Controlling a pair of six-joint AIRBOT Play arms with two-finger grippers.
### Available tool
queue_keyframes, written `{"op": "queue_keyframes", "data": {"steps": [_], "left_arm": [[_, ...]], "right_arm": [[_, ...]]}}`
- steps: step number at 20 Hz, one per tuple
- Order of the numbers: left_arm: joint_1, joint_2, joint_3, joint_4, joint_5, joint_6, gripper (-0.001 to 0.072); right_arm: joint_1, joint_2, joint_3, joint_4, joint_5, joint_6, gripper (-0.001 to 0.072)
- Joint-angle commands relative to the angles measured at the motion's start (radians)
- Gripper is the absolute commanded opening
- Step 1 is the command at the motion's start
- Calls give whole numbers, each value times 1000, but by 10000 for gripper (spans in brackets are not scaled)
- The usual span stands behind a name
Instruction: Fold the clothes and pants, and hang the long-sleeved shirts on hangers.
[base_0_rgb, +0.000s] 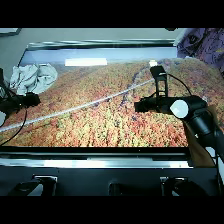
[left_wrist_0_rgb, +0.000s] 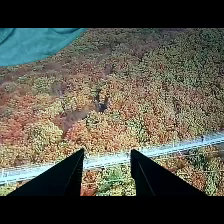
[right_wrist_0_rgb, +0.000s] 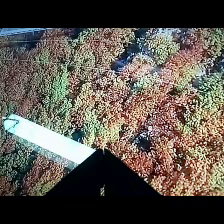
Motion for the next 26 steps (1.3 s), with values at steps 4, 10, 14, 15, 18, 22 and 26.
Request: {"op": "queue_keyframes", "data": {"steps": [4,10,14,15,18,22,26], "left_arm": [[-1,1,0,0,0,0,346],[-1,1,0,0,0,0,346],[-1,-1,0,0,79,0,343],[-1,-3,0,0,116,0,342],[-1,-5,-1,-1,134,0,342],[0,-38,-1,0,153,-15,720],[0,-68,0,0,149,-44,720]], "right_arm": [[1,1,1,0,0,0,33],[1,1,1,0,0,0,33],[1,1,1,0,0,0,33],[1,1,1,0,0,0,33],[1,1,1,0,0,0,33],[1,1,1,0,0,0,33],[1,1,1,0,0,0,33]]}}
